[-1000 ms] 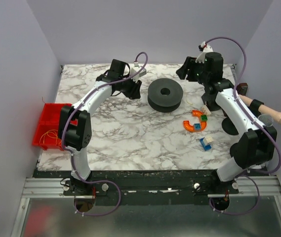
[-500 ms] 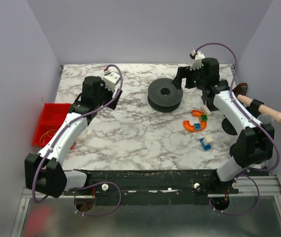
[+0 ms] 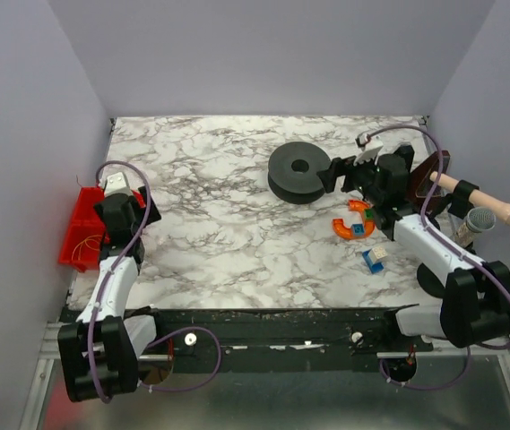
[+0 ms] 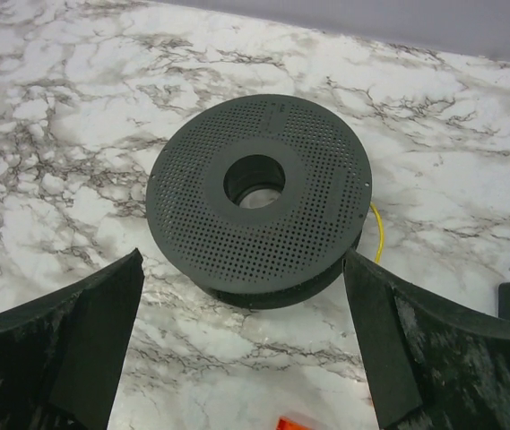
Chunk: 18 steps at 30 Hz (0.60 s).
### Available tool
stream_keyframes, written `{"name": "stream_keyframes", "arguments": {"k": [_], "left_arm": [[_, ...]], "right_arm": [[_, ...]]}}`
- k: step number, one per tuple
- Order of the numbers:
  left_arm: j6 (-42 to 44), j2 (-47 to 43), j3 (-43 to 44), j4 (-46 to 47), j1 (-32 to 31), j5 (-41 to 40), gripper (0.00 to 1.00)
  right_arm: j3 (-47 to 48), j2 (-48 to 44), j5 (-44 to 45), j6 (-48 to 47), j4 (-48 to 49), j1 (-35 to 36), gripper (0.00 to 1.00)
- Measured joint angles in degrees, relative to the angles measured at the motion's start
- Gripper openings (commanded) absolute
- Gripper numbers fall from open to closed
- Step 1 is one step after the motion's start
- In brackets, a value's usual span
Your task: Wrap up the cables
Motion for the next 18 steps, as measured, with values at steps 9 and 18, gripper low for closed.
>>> {"name": "stream_keyframes", "arguments": {"k": [9, 18], "left_arm": [[-1.55, -2.97, -4.87, 3.06, 12.17, 4.39, 0.99], [-2.16, -3.06, -5.01, 1.66, 14.67, 11.23, 0.99]], "right_arm": [[-16.9, -6.14, 0.76, -0.04, 14.34, -1.6, 1.0], [-19.37, -6.25, 0.79, 0.31, 20.74, -3.1, 1.0]]}}
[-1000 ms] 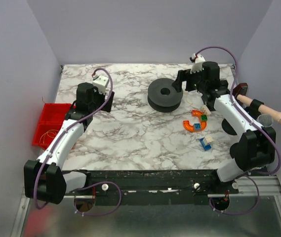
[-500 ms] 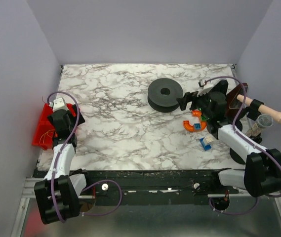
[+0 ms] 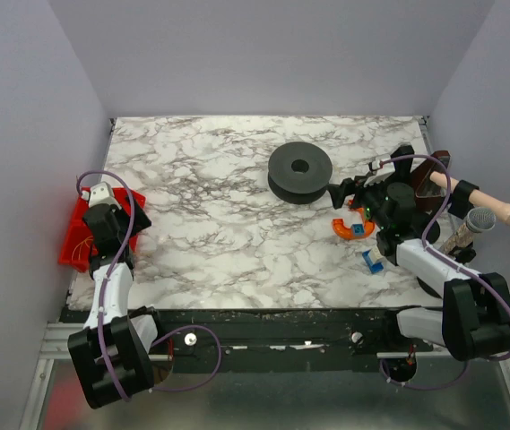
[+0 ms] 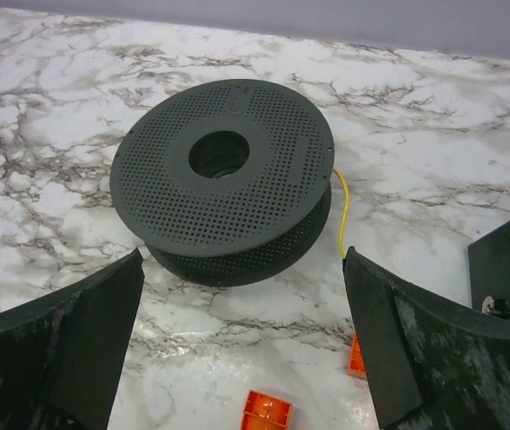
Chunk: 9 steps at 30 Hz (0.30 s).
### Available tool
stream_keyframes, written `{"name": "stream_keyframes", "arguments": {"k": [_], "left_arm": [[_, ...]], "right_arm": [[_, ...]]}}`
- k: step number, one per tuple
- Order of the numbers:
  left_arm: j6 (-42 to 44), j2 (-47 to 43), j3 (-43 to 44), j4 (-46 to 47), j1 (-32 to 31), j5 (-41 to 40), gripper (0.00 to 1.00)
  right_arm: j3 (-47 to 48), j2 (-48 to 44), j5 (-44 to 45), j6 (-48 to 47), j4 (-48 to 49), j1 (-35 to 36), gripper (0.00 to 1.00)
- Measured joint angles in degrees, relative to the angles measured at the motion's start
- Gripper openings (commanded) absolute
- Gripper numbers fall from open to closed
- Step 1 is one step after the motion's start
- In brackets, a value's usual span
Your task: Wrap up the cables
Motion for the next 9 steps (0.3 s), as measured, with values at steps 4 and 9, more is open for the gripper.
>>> {"name": "stream_keyframes", "arguments": {"k": [4, 9], "left_arm": [[-1.14, 0.0, 0.0, 0.04, 0.11, 1.14, 0.99], [-1.27, 0.09, 0.0, 0.87, 0.13, 1.33, 0.99]], "right_arm": [[-1.33, -0.57, 0.07, 0.33, 1.16, -1.25, 1.0], [-2.03, -2.69, 1.22, -0.37, 1.46, -1.95, 1.0]]}}
